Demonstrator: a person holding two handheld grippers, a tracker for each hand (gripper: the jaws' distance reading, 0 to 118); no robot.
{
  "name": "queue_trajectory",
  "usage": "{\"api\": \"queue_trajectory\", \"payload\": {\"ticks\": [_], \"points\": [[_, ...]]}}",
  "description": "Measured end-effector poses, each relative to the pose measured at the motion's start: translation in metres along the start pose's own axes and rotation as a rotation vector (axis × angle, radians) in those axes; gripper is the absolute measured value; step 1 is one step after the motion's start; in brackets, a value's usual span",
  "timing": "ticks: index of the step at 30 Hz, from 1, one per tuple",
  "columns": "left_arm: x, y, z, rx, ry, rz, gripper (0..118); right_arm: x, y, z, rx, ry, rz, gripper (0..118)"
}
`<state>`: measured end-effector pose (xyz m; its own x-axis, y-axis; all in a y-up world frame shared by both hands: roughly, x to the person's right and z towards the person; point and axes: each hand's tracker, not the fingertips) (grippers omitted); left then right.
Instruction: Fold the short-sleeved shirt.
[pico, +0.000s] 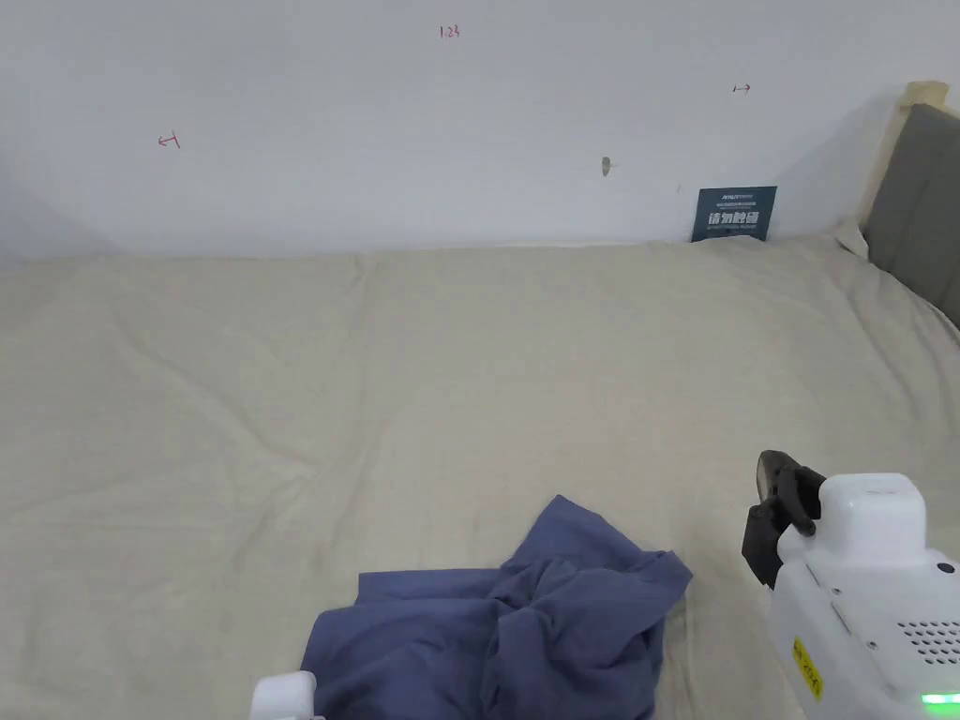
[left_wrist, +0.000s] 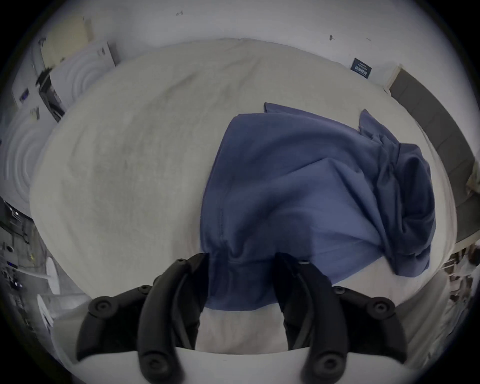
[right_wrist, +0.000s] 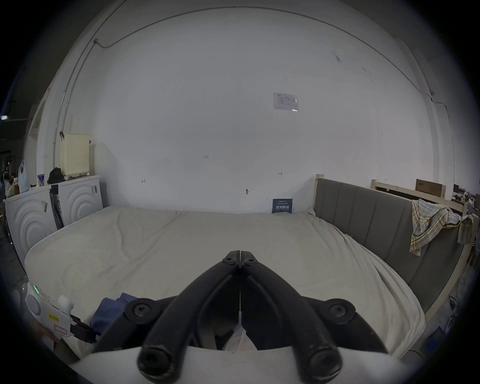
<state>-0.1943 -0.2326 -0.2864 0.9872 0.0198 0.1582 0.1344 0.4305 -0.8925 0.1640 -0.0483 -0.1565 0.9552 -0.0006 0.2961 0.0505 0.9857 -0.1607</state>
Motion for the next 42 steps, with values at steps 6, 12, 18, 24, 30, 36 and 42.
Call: {"api": "queue_trajectory", "payload": {"ticks": [6, 12, 18, 24, 30, 36, 42], "points": [[0.0, 0.002, 0.01, 0.061, -0.182, 0.041, 3, 0.011, -0.013, -0.023, -0.103, -0.021, -0.018, 5], [-0.006, 0.02, 0.057, 0.218, -0.239, 0.054, 3, 0.017, -0.04, -0.1, -0.363, 0.015, -0.011, 87], [-0.012, 0.038, 0.064, 0.26, -0.25, 0.067, 3, 0.02, -0.086, -0.194, -0.63, -0.006, -0.085, 87], [-0.013, 0.042, 0.05, 0.231, -0.251, 0.056, 3, 0.011, -0.13, -0.234, -0.866, 0.028, -0.024, 74], [-0.016, 0.041, 0.047, 0.221, -0.264, 0.057, 3, 0.013, -0.142, -0.216, -0.841, 0.062, -0.043, 6], [-0.019, 0.046, 0.061, 0.267, -0.324, 0.1, 3, 0.019, -0.083, -0.184, -0.677, 0.08, -0.025, 5], [-0.027, 0.094, 0.097, 0.402, -0.382, 0.166, 3, 0.027, 0.009, -0.16, -0.454, 0.068, 0.055, 5]]}}
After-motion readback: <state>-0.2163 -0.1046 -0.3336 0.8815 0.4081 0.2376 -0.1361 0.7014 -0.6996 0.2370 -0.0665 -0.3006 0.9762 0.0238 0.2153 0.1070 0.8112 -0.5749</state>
